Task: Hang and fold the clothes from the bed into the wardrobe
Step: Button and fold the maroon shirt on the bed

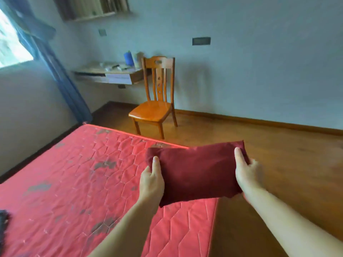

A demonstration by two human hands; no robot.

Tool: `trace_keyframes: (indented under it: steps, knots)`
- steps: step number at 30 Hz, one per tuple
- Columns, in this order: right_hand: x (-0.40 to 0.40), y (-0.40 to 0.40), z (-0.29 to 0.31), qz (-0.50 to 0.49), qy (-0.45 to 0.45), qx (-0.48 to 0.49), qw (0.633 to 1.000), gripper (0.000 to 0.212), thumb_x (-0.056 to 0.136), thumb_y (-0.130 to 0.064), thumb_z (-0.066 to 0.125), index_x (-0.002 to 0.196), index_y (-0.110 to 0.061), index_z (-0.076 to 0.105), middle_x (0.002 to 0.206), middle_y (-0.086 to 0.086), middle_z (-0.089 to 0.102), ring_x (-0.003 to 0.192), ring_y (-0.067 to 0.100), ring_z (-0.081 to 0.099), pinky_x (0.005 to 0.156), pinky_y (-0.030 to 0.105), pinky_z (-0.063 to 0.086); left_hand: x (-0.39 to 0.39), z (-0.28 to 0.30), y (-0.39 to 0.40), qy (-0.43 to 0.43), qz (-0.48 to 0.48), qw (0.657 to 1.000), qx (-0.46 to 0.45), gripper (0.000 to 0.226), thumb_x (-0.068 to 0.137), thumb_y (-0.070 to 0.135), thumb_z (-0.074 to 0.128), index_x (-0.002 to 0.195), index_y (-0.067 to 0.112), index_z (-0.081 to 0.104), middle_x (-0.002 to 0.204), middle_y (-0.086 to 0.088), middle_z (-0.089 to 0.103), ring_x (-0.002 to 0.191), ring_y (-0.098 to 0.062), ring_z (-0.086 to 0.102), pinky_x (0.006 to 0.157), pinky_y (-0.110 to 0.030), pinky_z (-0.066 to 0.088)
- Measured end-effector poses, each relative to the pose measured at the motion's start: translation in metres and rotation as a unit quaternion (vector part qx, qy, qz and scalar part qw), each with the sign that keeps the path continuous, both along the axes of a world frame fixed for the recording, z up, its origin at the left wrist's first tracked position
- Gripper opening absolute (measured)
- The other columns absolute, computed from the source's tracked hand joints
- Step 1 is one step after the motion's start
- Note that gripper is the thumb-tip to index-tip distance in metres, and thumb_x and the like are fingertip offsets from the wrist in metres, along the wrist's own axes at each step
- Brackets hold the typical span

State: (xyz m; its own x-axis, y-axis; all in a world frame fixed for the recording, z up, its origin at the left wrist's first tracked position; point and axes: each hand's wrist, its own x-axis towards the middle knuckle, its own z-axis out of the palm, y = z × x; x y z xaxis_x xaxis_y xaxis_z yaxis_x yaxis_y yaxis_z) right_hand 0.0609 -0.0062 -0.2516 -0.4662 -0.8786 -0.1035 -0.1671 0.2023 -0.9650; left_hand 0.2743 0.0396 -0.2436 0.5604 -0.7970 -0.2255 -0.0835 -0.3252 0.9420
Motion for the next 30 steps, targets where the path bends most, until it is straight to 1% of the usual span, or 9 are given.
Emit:
trace_keyframes:
  steps: [3, 6, 12, 15, 17, 20, 24, 27, 30]
  knots:
    - [-0.053, 0.016, 0.073, -0.038, -0.016, -0.041, 0.998, 0.037, 0.094, -0.046, 0.054, 0.083, -0.012, 0.066, 0.086, 0.013, 0.065, 0.085, 0.031, 0.061, 0.081, 0.044, 0.051, -0.042, 0.066, -0.011, 0.013, -0.059, 0.997, -0.052, 0.046, 0.099, 0.048, 0.041, 0.101, 0.010, 0.066, 0.102, -0.005, 0.065, 0.097, -0.022, 0.059, 0.088, -0.033, 0.044]
    - [-0.114, 0.046, 0.142, -0.071, -0.034, -0.080, 0.994, 0.040, 0.093, -0.047, 0.053, 0.080, -0.011, 0.063, 0.091, 0.011, 0.068, 0.082, 0.027, 0.063, 0.084, 0.044, 0.052, -0.099, 0.132, -0.009, 0.063, -0.137, 0.985, -0.088, 0.040, 0.099, 0.047, 0.044, 0.083, 0.016, 0.064, 0.092, -0.002, 0.067, 0.085, -0.016, 0.062, 0.074, -0.031, 0.045]
    - [-0.234, 0.133, 0.256, -0.160, -0.015, -0.167, 0.973, 0.036, 0.095, -0.050, 0.048, 0.077, -0.022, 0.062, 0.085, -0.001, 0.064, 0.083, 0.020, 0.061, 0.084, 0.042, 0.053, -0.232, 0.230, 0.018, 0.147, -0.252, 0.949, -0.122, 0.040, 0.096, 0.056, 0.044, 0.096, 0.020, 0.061, 0.100, -0.001, 0.066, 0.095, -0.022, 0.063, 0.095, -0.041, 0.051]
    - [-0.291, 0.195, 0.292, -0.231, 0.013, -0.209, 0.950, 0.039, 0.097, -0.044, 0.048, 0.079, -0.012, 0.061, 0.091, 0.006, 0.066, 0.081, 0.021, 0.060, 0.087, 0.045, 0.050, -0.307, 0.264, 0.051, 0.167, -0.310, 0.926, -0.138, 0.037, 0.097, 0.057, 0.040, 0.093, 0.024, 0.056, 0.097, 0.001, 0.062, 0.092, -0.022, 0.061, 0.093, -0.041, 0.051]
    - [-0.325, 0.238, 0.307, -0.281, 0.035, -0.236, 0.930, 0.032, 0.099, -0.045, 0.045, 0.084, -0.022, 0.060, 0.091, 0.001, 0.064, 0.080, 0.017, 0.058, 0.084, 0.038, 0.050, -0.355, 0.280, 0.076, 0.175, -0.358, 0.906, -0.146, 0.036, 0.099, 0.055, 0.038, 0.084, 0.026, 0.053, 0.095, 0.000, 0.060, 0.088, -0.020, 0.059, 0.087, -0.039, 0.050]
    - [-0.371, 0.306, 0.318, -0.348, 0.082, -0.252, 0.899, 0.032, 0.101, -0.045, 0.040, 0.109, -0.023, 0.061, 0.107, 0.000, 0.061, 0.096, 0.022, 0.057, 0.090, 0.034, 0.047, -0.420, 0.296, 0.116, 0.184, -0.438, 0.868, -0.142, 0.037, 0.099, 0.054, 0.038, 0.094, 0.023, 0.057, 0.097, 0.000, 0.061, 0.088, -0.019, 0.060, 0.083, -0.038, 0.051]
    - [-0.407, 0.397, 0.322, -0.460, 0.128, -0.248, 0.843, 0.035, 0.101, -0.040, 0.043, 0.082, -0.017, 0.061, 0.089, 0.002, 0.066, 0.091, 0.026, 0.061, 0.078, 0.033, 0.044, -0.489, 0.307, 0.173, 0.208, -0.564, 0.790, -0.120, 0.038, 0.100, 0.055, 0.034, 0.104, 0.023, 0.054, 0.099, -0.004, 0.063, 0.087, -0.023, 0.063, 0.066, -0.036, 0.053]
    - [-0.405, 0.463, 0.314, -0.542, 0.131, -0.242, 0.794, 0.038, 0.101, -0.037, 0.045, 0.074, -0.014, 0.061, 0.081, 0.001, 0.065, 0.079, 0.021, 0.060, 0.071, 0.032, 0.042, -0.529, 0.300, 0.214, 0.226, -0.647, 0.722, -0.095, 0.043, 0.096, 0.062, 0.034, 0.110, 0.028, 0.054, 0.104, -0.005, 0.066, 0.092, -0.028, 0.066, 0.082, -0.047, 0.057]
    - [-0.390, 0.531, 0.301, -0.617, 0.138, -0.222, 0.742, 0.036, 0.100, -0.037, 0.046, 0.076, -0.018, 0.064, 0.083, -0.003, 0.068, 0.082, 0.019, 0.063, 0.074, 0.032, 0.045, -0.554, 0.286, 0.267, 0.237, -0.708, 0.661, -0.071, 0.048, 0.094, 0.065, 0.037, 0.112, 0.026, 0.056, 0.106, -0.005, 0.068, 0.096, -0.029, 0.066, 0.091, -0.051, 0.053]
